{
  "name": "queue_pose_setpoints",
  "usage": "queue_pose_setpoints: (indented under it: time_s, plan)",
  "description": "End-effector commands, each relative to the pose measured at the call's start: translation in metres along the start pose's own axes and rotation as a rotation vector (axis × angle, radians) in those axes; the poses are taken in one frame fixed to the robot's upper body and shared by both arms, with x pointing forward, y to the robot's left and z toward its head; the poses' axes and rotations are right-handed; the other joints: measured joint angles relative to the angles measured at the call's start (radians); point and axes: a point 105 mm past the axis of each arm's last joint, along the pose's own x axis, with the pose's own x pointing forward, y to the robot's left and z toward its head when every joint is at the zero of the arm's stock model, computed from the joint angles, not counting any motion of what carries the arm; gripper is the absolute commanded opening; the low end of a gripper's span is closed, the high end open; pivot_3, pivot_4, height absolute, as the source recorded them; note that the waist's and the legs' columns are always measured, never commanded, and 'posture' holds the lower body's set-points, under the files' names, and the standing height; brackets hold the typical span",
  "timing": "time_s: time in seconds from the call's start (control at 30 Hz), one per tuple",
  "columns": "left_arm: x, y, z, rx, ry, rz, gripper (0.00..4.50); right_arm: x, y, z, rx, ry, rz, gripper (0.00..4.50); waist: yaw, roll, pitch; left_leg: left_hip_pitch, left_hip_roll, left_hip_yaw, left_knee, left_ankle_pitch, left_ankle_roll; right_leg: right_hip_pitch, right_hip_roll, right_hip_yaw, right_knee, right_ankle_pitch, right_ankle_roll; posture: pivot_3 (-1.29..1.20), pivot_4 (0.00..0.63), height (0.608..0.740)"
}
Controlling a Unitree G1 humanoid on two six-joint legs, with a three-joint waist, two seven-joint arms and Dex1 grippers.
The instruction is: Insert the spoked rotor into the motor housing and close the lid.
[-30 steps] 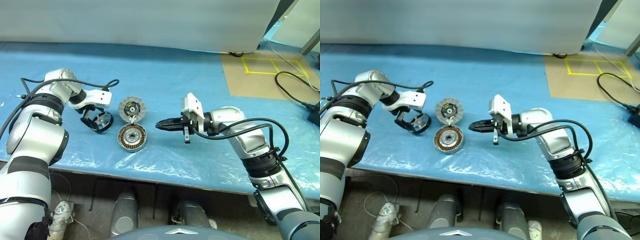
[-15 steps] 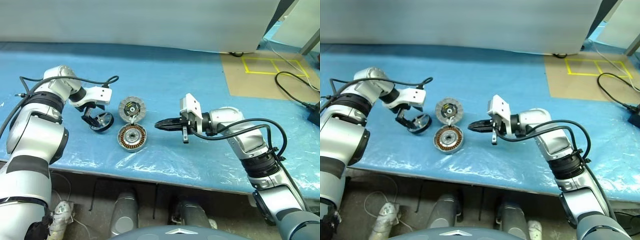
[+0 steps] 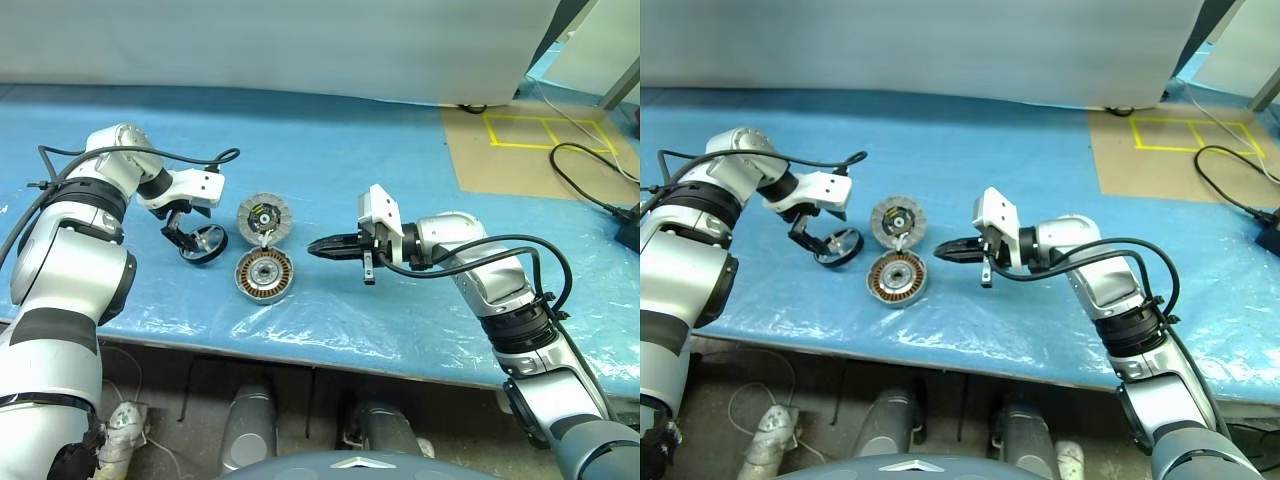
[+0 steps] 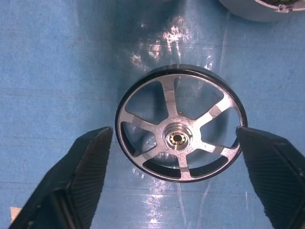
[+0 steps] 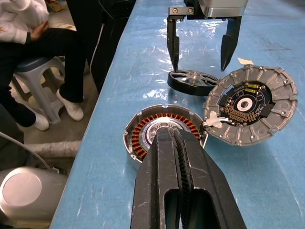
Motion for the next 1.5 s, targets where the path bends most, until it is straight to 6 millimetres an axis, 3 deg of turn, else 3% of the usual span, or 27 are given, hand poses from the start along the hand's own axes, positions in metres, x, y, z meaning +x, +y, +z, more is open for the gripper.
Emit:
queue_pose_setpoints:
  time_s: [0.03,0.07,0.77,1.0,1.27,1.5]
  plan:
    - [-0.011,0.005,0.001,0.017,0.005,0.043,3.19,0.001,0.001,0.008,-0.027,-0.012,0.013,0.0,0.0,0.0,0.0,0.0,0.0,0.0,0.0,0.0,0.0,0.0,0.0,0.0,0.0,0.0,0.0,0.0,0.15,0.74]
    - [-0.01,0.005,0.002,0.016,0.004,0.043,2.9,0.001,0.0,0.009,-0.027,-0.012,0.013,0.0,0.0,0.0,0.0,0.0,0.0,0.0,0.0,0.0,0.0,0.0,0.0,0.0,0.0,0.0,0.0,0.0,0.15,0.74]
    - [0.0,-0.004,-0.01,-0.012,0.044,-0.003,2.9,0.003,-0.002,0.006,-0.016,-0.004,0.018,0.0,0.0,0.0,0.0,0.0,0.0,0.0,0.0,0.0,0.0,0.0,0.0,0.0,0.0,0.0,0.0,0.0,0.15,0.74]
    - [0.009,0.001,0.0,-0.033,0.003,0.018,2.9,0.003,-0.002,0.008,-0.016,-0.003,0.009,0.0,0.0,0.0,0.0,0.0,0.0,0.0,0.0,0.0,0.0,0.0,0.0,0.0,0.0,0.0,0.0,0.0,0.15,0.74]
    - [0.018,0.0,-0.003,-0.049,0.025,0.011,2.9,0.001,-0.002,0.008,-0.011,0.001,0.0,0.0,0.0,0.0,0.0,0.0,0.0,0.0,0.0,0.0,0.0,0.0,0.0,0.0,0.0,0.0,0.0,0.0,0.15,0.74]
    - [0.015,-0.001,-0.014,-0.063,0.065,0.03,2.9,0.0,-0.005,-0.005,0.002,0.01,-0.006,0.0,-0.001,0.0,0.0,0.0,0.0,0.0,0.0,0.0,0.0,0.0,0.0,0.0,0.0,0.0,0.0,0.0,0.15,0.74]
